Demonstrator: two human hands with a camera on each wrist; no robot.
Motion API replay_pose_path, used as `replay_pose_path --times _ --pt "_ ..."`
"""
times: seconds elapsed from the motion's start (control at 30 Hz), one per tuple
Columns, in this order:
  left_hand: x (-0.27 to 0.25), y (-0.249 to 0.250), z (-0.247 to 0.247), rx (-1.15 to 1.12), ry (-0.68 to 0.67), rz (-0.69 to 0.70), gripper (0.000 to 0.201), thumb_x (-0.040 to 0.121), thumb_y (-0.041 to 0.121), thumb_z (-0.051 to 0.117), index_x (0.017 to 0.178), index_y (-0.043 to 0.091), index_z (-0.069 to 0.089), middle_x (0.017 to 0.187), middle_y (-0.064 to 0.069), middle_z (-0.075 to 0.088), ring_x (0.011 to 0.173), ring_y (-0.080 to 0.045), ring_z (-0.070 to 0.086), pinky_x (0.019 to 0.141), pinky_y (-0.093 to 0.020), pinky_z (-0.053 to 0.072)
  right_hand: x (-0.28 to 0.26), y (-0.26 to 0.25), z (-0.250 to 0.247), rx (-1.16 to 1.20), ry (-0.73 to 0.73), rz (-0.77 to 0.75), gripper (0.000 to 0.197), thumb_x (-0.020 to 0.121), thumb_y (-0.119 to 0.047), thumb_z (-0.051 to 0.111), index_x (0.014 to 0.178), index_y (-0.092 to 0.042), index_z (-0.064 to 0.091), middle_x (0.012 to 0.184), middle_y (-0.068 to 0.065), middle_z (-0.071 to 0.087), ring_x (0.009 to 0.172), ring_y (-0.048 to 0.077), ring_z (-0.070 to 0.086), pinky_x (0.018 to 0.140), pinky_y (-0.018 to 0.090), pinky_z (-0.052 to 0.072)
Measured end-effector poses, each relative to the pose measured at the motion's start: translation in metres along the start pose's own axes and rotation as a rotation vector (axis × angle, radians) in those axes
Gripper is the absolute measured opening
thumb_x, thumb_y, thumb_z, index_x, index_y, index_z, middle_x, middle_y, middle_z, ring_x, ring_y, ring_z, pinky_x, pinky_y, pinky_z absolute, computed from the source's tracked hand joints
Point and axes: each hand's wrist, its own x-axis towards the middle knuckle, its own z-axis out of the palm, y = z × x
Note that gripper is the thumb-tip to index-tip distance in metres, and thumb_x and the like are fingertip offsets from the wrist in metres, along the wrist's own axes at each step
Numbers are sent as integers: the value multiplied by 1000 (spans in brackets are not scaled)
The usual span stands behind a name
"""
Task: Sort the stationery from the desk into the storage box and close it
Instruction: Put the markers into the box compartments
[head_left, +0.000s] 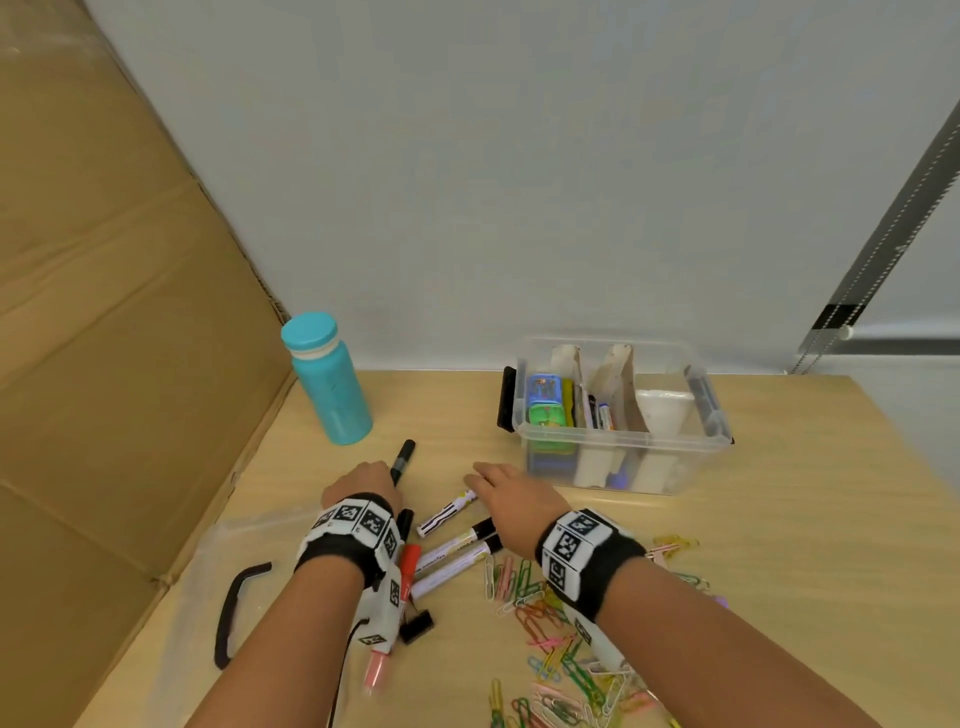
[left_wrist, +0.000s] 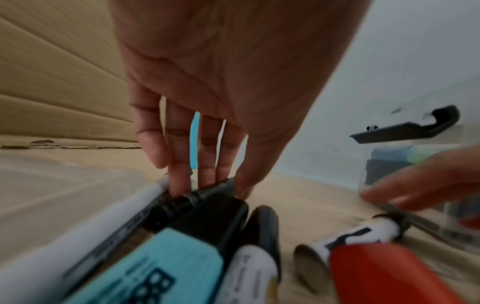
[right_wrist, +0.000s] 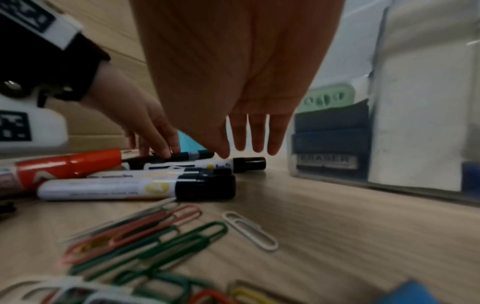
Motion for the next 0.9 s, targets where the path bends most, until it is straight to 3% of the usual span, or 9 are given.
replay_pose_path --times 0.1,0.2,0.33,0.5,0.6,0.67,0.73,0.8,0.9 --pt "4 1 -1 62 -7 17 20 89 21 52 108 18 58 105 -3 62 89 -23 59 74 -31 44 13 -4 2 -85 -30 51 47 90 -4 46 136 -9 40 140 13 40 128 30 35 98 42 42" --pt "6 -3 -5 41 -11 23 19 87 20 53 104 18 61 98 -2 63 78 -22 55 70 -30 44 17 -7 3 -190 2 58 35 91 -4 43 125 -7 49 128 15 47 121 32 40 94 41 38" --pt "5 -14 -7 -154 18 71 18 87 24 52 102 21 61 96 1 63 83 -20 61 73 -30 50 8 -9 -3 -176 84 71 33 87 -1 48 120 -7 50 122 14 50 113 32 47 89 40 40" --pt "-15 -18 -8 -523 86 180 14 85 25 60 98 28 57 94 10 62 80 -13 63 77 -31 52 -38 -2 -36 -17 478 90 20 76 -21 74 90 -20 60 84 -3 58 67 16 60 50 25 39" --pt "-27 -14 -8 -575 148 252 16 84 26 63 96 29 54 94 13 59 73 -11 63 73 -33 53 -68 18 -60 206 674 200 20 96 -29 49 111 -17 55 95 -3 58 71 16 59 51 25 44" --pt "-32 -7 -9 -580 161 285 16 83 27 63 95 30 52 94 14 59 72 -11 64 73 -34 54 -81 37 -77 238 797 333 13 96 -29 49 102 -18 51 84 -5 56 63 14 56 45 19 35" --pt "-35 2 -10 -567 170 319 16 83 27 63 93 31 51 94 14 58 71 -10 64 71 -34 54 -83 57 -87 163 772 484 12 93 -30 50 90 -20 45 72 -6 50 61 13 50 44 19 28" --pt "-39 11 -13 -532 186 350 16 83 26 62 93 31 50 95 13 58 69 -8 63 69 -33 53 -76 71 -90 15 636 586 15 91 -31 50 94 -16 50 70 -3 50 69 16 47 52 24 32" --pt "-44 21 -17 -510 203 392 17 83 25 61 95 30 50 97 13 57 71 -9 63 68 -32 52 -56 84 -95 -94 461 621 27 92 -33 47 107 -12 55 90 6 64 92 23 54 72 32 39"
